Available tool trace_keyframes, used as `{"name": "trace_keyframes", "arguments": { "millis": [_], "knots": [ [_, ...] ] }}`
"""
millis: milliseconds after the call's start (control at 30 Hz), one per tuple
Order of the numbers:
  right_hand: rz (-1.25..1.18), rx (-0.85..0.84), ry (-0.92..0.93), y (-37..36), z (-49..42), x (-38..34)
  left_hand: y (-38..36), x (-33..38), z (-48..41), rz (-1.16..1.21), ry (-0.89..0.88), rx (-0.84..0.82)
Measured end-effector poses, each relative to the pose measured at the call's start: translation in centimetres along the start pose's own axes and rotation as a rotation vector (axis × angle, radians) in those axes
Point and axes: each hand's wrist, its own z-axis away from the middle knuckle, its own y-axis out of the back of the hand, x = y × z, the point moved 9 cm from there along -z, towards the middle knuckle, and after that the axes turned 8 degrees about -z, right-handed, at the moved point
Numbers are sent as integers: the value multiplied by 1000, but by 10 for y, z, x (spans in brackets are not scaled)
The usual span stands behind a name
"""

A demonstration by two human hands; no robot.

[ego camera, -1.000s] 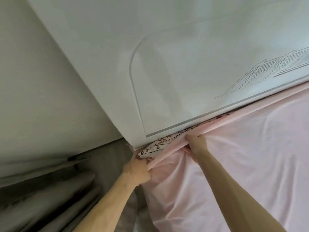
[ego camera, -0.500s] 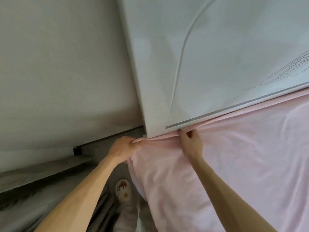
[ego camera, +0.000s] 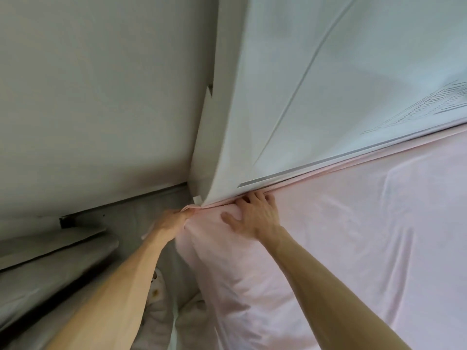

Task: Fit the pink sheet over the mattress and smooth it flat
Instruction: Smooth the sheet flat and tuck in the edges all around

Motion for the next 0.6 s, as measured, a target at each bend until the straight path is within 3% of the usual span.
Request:
{"name": "trace_keyframes", "arguments": {
  "millis": [200, 433, 600],
  "knots": [
    [41, -8, 28, -4, 0, -7, -8, -7, -6, 98, -21, -38],
    [68, -84, 63, 4, -3, -3, -21, -30, -3, 127, 31, 104],
    [43, 44, 139, -6, 0, -5, -12, -32, -17, 135, 50, 159]
  ]
}}
